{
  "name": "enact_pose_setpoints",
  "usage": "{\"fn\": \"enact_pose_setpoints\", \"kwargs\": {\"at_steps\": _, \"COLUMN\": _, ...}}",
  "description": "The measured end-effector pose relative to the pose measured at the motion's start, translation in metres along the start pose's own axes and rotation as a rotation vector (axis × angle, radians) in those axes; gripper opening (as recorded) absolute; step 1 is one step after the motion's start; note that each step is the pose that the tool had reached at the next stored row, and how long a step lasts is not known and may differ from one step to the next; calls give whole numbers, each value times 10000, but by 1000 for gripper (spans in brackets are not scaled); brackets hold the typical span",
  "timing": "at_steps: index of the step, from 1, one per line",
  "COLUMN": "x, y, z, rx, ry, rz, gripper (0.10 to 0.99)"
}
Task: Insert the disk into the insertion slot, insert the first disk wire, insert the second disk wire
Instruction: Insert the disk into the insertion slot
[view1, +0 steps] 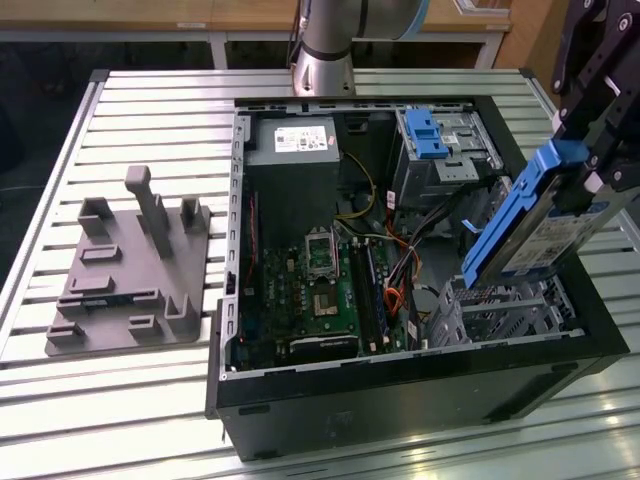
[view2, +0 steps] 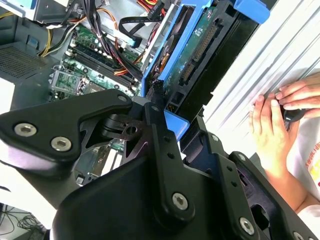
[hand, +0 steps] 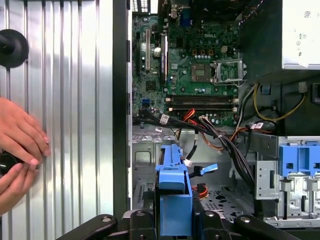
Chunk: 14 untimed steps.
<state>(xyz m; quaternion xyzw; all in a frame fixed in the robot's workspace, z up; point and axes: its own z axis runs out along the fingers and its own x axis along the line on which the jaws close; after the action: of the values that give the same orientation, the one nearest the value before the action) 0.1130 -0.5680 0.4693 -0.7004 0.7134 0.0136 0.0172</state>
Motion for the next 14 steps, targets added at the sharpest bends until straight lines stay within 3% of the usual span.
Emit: {"fn": "enact_pose_setpoints", "kwargs": {"at_steps": 14, "x": 3, "y": -5, "z": 67, "rx": 0, "ry": 0, "rz": 0, "gripper": 365}}
